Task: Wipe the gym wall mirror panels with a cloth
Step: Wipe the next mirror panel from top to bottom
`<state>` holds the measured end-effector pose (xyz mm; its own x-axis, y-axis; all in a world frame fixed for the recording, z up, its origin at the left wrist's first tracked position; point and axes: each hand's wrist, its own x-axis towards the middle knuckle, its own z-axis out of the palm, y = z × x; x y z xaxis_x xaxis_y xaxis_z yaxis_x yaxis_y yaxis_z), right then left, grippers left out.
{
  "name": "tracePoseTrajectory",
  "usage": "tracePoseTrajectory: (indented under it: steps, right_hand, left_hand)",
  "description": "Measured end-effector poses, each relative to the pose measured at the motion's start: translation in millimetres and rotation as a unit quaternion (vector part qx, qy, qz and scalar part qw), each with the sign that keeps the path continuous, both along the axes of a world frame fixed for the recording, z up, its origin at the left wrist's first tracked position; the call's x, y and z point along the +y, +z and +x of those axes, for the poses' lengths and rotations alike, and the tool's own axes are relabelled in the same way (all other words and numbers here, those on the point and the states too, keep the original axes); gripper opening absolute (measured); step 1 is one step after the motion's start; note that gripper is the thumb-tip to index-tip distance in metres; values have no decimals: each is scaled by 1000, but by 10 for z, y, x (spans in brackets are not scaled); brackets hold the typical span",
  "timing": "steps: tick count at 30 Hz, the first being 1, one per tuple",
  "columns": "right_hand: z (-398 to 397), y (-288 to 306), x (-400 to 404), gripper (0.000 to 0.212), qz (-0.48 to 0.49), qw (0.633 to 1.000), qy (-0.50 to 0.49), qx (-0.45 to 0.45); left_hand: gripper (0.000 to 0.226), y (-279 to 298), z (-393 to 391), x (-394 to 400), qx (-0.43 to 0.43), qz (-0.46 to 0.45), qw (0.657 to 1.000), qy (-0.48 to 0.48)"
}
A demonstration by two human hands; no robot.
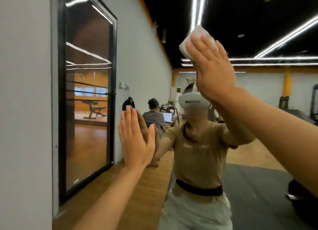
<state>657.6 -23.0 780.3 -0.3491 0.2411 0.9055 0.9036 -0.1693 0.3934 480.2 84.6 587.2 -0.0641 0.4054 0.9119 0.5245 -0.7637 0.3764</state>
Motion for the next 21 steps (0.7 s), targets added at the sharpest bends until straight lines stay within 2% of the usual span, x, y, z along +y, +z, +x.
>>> tracePoseTrajectory:
  steps: [2,4,7,9,11,13,16,19,21]
  right_hand:
    - [12,-413,15,65,-13,1000,10,-25]
    - [35,-1008,-27,75,-59,993,-2,-104]
    - [213,-1794,-214,76,-178,950,-49,-251]
    - [368,-1882,-376,80,-248,908,-71,-329]
    - [474,-1592,-498,74,-250,899,-78,-351]
    - [576,-1111,-578,67,-182,937,-78,-287]
    - [793,-361,-760,70,-81,991,-52,-89]
    - [866,-164,-854,64,0,999,-29,33]
    - [844,-394,-794,69,18,999,-12,35]
  left_hand:
    - [77,-35,46,36,-3,19,1000,21]
    - [78,-75,61,86,-5,33,999,35]
    - [79,-102,69,143,-4,48,998,50]
    - [78,-104,81,154,-6,60,996,59]
    - [78,-95,94,170,-8,65,996,66]
    - [79,-89,93,192,-6,69,994,80]
    - [80,-88,100,200,4,71,992,102]
    - [81,-94,115,226,14,57,992,116]
    - [82,-95,116,258,26,43,991,123]
